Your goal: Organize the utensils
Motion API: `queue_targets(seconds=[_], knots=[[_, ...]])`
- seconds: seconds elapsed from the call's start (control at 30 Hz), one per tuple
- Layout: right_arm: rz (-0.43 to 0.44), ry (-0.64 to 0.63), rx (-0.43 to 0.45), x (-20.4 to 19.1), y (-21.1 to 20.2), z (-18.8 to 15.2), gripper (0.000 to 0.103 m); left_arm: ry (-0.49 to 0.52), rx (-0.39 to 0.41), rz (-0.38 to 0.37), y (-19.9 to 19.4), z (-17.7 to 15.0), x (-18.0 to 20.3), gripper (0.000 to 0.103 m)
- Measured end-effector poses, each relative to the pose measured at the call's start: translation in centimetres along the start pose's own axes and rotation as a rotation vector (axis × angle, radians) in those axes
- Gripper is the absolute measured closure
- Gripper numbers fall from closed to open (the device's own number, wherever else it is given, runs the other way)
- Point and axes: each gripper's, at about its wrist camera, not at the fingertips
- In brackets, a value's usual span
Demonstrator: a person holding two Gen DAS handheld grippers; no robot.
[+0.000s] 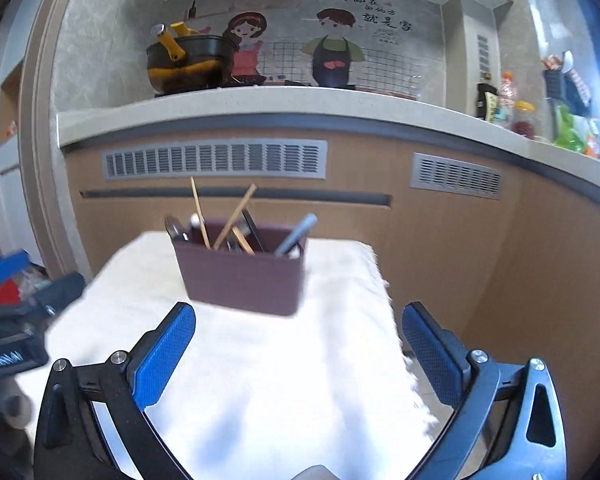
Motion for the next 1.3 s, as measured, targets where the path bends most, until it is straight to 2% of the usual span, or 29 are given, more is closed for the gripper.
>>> queue_targets(seconds=[0.1,0.23,1.3], knots=[[-0.026,0.017,0.005,0.3,-1.5,-1.1,0.0,0.014,0.005,0.007,-1.6,-1.3,0.6,0.0],[-0.012,0.058,-0.01,1.1,-2.5,-1.4,0.0,0.015,-0.045,-0.023,-2.3,-2.1,1.1,0.0],[-0.027,0.043,-0.006,1.3,-3.9,-1.5,0.0,0.023,-0.081,-0.038,-2.8,-2.1,1.5,0.0]])
Point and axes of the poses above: each gripper's, at about its wrist camera, not at the fingertips, and y roughly the way its jaws point, x to its right, z to its top, and after that the axes turned 9 degrees about x, right-handed
